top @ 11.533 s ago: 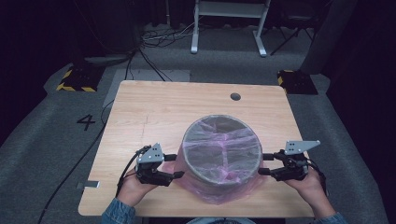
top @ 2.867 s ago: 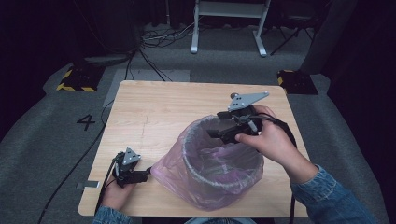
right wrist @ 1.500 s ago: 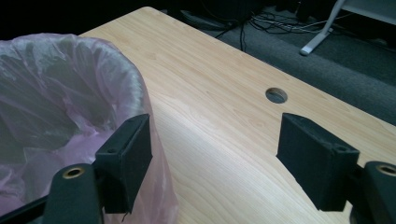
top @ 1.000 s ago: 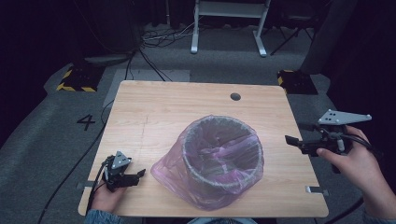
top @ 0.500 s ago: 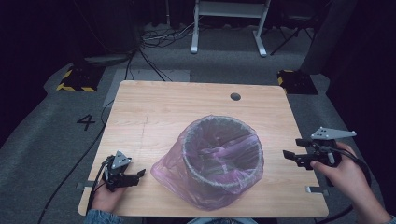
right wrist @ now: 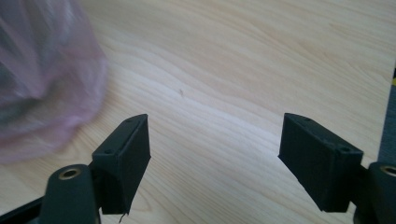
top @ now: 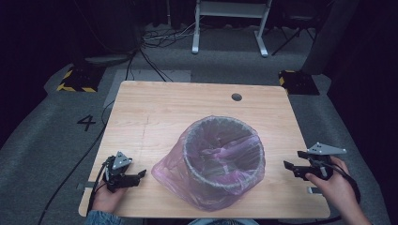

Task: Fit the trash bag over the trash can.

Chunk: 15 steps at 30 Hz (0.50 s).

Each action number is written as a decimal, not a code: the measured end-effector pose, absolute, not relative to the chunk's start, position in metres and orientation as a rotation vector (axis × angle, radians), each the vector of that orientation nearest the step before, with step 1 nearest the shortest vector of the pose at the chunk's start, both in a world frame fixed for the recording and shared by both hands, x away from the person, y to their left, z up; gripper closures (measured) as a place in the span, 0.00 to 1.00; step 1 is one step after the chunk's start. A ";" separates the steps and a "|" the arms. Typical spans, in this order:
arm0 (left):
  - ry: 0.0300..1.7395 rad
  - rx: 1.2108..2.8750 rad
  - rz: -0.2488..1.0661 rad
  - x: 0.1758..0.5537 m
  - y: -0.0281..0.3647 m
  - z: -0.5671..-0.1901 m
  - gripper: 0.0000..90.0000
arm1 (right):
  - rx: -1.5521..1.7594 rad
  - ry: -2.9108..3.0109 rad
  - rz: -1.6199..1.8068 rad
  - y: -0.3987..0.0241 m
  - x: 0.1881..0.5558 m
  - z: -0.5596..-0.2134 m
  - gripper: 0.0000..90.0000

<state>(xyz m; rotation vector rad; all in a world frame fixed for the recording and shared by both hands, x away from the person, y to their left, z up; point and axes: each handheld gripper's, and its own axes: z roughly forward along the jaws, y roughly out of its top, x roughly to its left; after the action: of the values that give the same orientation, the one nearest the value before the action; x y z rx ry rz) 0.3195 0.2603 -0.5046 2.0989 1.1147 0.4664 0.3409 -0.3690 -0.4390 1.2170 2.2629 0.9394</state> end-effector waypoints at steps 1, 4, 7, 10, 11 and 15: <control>1.115 2.099 0.466 0.320 0.260 -0.505 0.27 | 1.221 2.264 0.934 -0.369 0.340 -0.444 0.27; 1.115 2.099 0.466 0.320 0.260 -0.505 0.27 | 1.239 2.267 0.931 -0.368 0.340 -0.457 0.27; 1.115 2.099 0.467 0.320 0.260 -0.505 0.27 | 1.236 2.260 0.915 -0.367 0.339 -0.467 0.28; 1.115 2.099 0.467 0.320 0.260 -0.505 0.27 | 1.235 2.239 0.900 -0.366 0.338 -0.473 0.27; 1.115 2.099 0.467 0.320 0.260 -0.505 0.27 | 1.240 2.232 0.905 -0.366 0.338 -0.474 0.27; 1.115 2.099 0.467 0.320 0.260 -0.505 0.27 | 1.251 2.221 0.928 -0.362 0.336 -0.483 0.26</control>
<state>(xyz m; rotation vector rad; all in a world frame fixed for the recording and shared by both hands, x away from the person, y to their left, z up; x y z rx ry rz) 0.3196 0.2603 -0.5046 2.0990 1.1146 0.4666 0.3362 -0.3619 -0.4826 1.2511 2.2210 0.9280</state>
